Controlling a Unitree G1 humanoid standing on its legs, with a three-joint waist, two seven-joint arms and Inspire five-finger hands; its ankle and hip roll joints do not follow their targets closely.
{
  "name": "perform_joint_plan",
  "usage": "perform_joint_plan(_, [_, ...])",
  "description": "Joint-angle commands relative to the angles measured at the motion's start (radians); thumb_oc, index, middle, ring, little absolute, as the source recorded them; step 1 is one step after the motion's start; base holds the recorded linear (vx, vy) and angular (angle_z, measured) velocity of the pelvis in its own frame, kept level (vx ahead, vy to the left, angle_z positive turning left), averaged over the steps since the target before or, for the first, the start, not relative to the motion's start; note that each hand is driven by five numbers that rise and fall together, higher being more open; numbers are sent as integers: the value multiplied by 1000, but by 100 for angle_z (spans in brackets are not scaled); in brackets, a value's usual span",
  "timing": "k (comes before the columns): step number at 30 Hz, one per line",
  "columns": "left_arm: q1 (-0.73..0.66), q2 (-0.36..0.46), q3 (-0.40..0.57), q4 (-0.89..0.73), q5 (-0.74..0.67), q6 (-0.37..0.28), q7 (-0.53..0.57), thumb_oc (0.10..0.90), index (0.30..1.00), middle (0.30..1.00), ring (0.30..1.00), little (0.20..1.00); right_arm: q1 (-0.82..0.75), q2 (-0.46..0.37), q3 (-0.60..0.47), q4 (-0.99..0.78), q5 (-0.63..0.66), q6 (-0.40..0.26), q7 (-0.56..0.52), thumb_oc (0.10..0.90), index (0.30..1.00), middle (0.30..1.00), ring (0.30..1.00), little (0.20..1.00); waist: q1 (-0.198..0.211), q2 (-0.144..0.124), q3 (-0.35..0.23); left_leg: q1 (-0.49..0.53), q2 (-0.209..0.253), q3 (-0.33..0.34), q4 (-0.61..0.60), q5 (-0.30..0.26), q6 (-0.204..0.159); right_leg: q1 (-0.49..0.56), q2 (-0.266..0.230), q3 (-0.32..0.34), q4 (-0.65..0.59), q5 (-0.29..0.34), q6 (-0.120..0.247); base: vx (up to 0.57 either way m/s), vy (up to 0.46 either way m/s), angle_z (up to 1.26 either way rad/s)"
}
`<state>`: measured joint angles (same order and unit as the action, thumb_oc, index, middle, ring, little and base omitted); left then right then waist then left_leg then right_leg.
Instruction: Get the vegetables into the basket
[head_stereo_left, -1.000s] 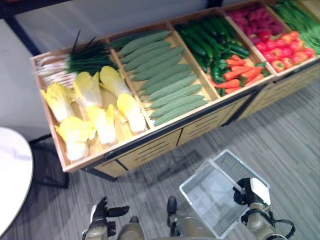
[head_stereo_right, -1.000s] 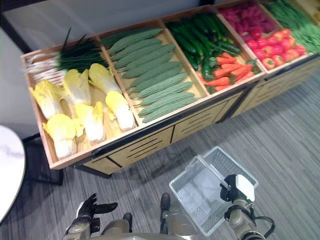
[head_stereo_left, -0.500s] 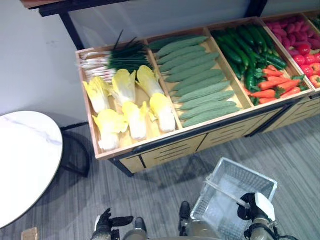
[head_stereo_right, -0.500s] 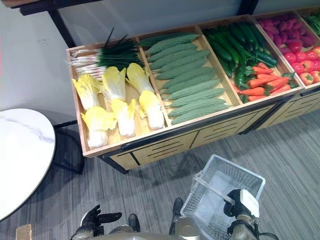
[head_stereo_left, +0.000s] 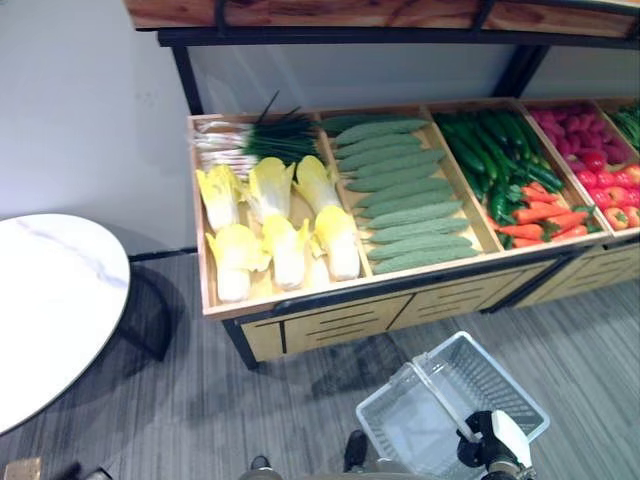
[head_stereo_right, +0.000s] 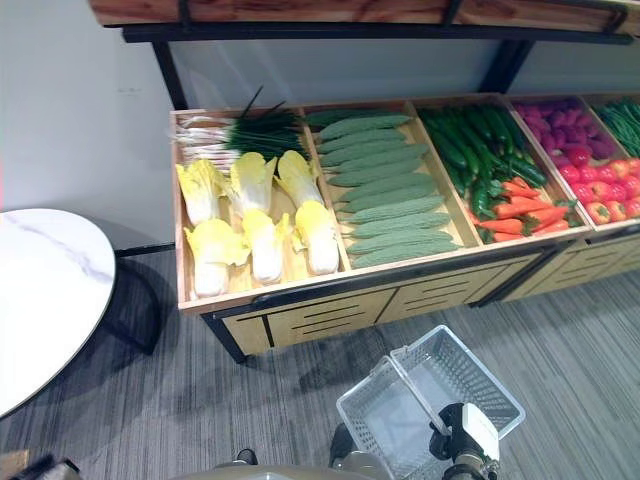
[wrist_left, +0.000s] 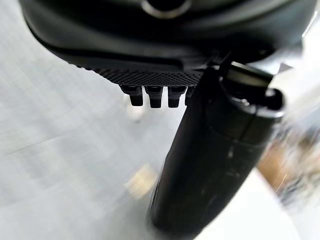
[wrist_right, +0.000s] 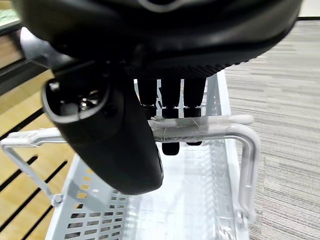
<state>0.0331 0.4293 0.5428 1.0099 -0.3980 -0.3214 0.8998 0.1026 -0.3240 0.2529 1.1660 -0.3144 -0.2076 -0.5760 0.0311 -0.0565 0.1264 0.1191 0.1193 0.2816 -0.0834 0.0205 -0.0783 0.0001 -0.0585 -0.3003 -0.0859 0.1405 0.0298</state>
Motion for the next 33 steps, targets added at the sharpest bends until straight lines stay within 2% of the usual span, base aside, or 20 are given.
perform_joint_plan(1, [-18, 71, -54, -291, 203, -122, 153, 900, 1000, 1000, 1000, 1000, -75, -10, -23, -12, 43, -49, -88, 400, 300, 300, 300, 300, -2, -31, 15, -4, 16, -59, -4, -3, -34, 10, -104, 50, 18, -11, 126, -24, -31, 19])
perform_joint_plan(2, [-16, 68, -54, -297, 206, -119, 155, 900, 1000, 1000, 1000, 1000, -75, -11, -23, -13, 44, -49, -87, 400, 300, 300, 300, 300, -2, -30, 15, -5, 16, -60, -4, -3, -34, 10, -104, 49, 18, -11, 126, -9, -21, 27])
perform_joint_plan(3, [-17, 56, -71, -393, 240, -105, 159, 900, 1000, 1000, 1000, 1000, -72, -13, -29, -10, 43, -47, -87, 400, 300, 300, 300, 300, -1, -32, 16, -8, 16, -66, -4, -2, -35, 11, -103, 44, 17, -11, 126, -15, -22, 22])
perform_joint_plan(5, [-39, 44, -101, -505, 277, -75, 114, 900, 1000, 1000, 1000, 1000, -68, -14, -32, -20, 43, -44, -79, 400, 300, 300, 300, 300, 1, -34, 17, -15, 17, -77, -4, 0, -34, 11, -103, 41, 17, -12, 125, -28, -29, 9])
perform_joint_plan(6, [-57, 30, -135, -578, 312, -34, 72, 900, 1000, 1000, 1000, 1000, -68, -23, -33, -30, 35, -39, -76, 400, 300, 300, 300, 300, -2, -33, 19, -19, 17, -85, -4, 1, -33, 11, -102, 41, 16, -12, 124, -26, -18, 8])
perform_joint_plan(7, [-56, 28, -135, -581, 314, -31, 71, 900, 1000, 1000, 1000, 1000, -67, -24, -35, -31, 35, -39, -75, 400, 300, 300, 300, 300, -2, -32, 19, -20, 18, -86, -4, 1, -33, 11, -102, 40, 16, -12, 124, -29, -8, 8])
perform_joint_plan(10, [-85, 9, -203, -713, 333, -10, -24, 900, 1000, 1000, 1000, 1000, -76, -32, -37, -41, 29, -32, -69, 400, 300, 300, 300, 300, -9, -26, 21, -24, 17, -92, -4, 2, -30, 10, -102, 40, 13, -10, 122, -4, 1, 2])
perform_joint_plan(11, [-86, 3, -252, -765, 326, -16, -98, 900, 1000, 1000, 1000, 1000, -83, -38, -36, -55, 25, -30, -63, 400, 300, 300, 300, 300, -13, -21, 24, -25, 16, -95, -4, 2, -27, 10, -102, 44, 13, -8, 121, 0, 0, 0])
perform_joint_plan(13, [-91, 12, -310, -804, 309, -28, -175, 900, 1000, 1000, 1000, 1000, -91, -46, -30, -73, 16, -27, -57, 400, 300, 300, 300, 300, -19, -16, 25, -24, 16, -93, -4, 2, -26, 10, -101, 49, 13, -7, 120, -12, 15, 0])
perform_joint_plan(16, [-111, 23, -376, -837, 294, -35, -236, 900, 1000, 1000, 1000, 1000, -103, -52, -20, -92, 10, -24, -49, 400, 300, 300, 300, 300, -29, -14, 26, -23, 16, -88, -4, 1, -25, 7, -99, 55, 13, -6, 120, 0, 0, 0])
perform_joint_plan(17, [-114, 72, -441, -870, 305, -60, -321, 900, 1000, 1000, 1000, 1000, -113, -61, -14, -115, 9, -25, -35, 400, 300, 300, 300, 300, -40, -11, 29, -21, 17, -81, -4, 1, -25, 3, -96, 64, 13, -5, 120, 0, 0, 0])
perform_joint_plan(21, [-148, 102, -515, -861, 312, -86, -358, 900, 1000, 1000, 1000, 1000, -127, -65, 7, -113, -13, -23, -15, 400, 300, 300, 300, 300, -58, -11, 28, -14, 20, -66, -4, -2, -27, 2, -90, 80, 12, -5, 120, 4, 19, -10])
perform_joint_plan(24, [-160, 97, -536, -878, 331, -81, -353, 900, 1000, 1000, 1000, 1000, -123, -64, 11, -122, -18, -22, -10, 400, 300, 300, 300, 300, -65, -12, 27, -12, 20, -60, -4, -4, -28, -1, -88, 88, 12, -6, 120, 9, 8, -10])
perform_joint_plan(33, [-204, 38, -553, -864, 362, -22, -317, 900, 1000, 1000, 1000, 1000, -106, -66, 8, -113, -20, -26, -9, 400, 300, 300, 300, 300, -80, -11, 27, -8, 23, -53, -4, -7, -27, -2, -82, 99, 9, -8, 117, 14, -1, -5])
